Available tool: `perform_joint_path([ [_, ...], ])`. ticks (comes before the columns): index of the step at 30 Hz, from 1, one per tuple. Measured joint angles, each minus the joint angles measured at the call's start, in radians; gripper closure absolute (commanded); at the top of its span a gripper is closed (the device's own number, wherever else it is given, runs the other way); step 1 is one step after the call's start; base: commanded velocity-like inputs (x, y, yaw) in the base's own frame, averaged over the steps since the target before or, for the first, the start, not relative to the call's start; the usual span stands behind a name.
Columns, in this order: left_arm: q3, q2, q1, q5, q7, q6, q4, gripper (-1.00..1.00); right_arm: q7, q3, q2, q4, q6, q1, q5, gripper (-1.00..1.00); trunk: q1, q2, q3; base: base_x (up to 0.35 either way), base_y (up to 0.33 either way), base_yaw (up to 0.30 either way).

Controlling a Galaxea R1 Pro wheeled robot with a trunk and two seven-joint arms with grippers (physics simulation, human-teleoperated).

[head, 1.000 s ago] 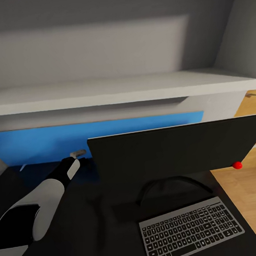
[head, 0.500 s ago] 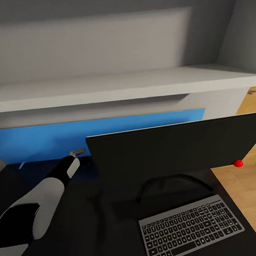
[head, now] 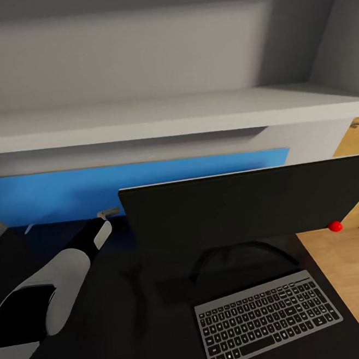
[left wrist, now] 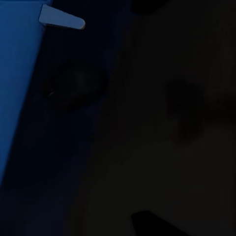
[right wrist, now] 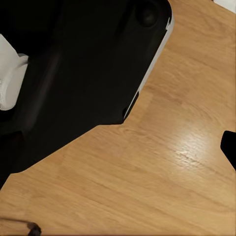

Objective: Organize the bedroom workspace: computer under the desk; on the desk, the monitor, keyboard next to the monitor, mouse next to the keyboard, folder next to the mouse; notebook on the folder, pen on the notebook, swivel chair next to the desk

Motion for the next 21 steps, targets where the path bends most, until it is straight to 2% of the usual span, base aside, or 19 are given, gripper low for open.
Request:
perform_joint_path([
  [7, -0.001, -0.007, 0.0, 0.002, 0.058, -0.004, -0.005, -1.0, 0.0, 0.0, 0.0, 0.0, 0.001, 0.0, 0.002, -1.0, 0.0, 0.0, -0.011, 0.0, 0.0, 0.0],
  [21, -0.001, -0.012, -0.02, 0.002, 0.074, -0.004, -0.057, -1.0, -0.001, -0.004, 0.002, 0.0, 0.001, 0.0, 0.003, -1.0, 0.0, 0.0, -0.033, 0.0, 0.0, 0.0],
])
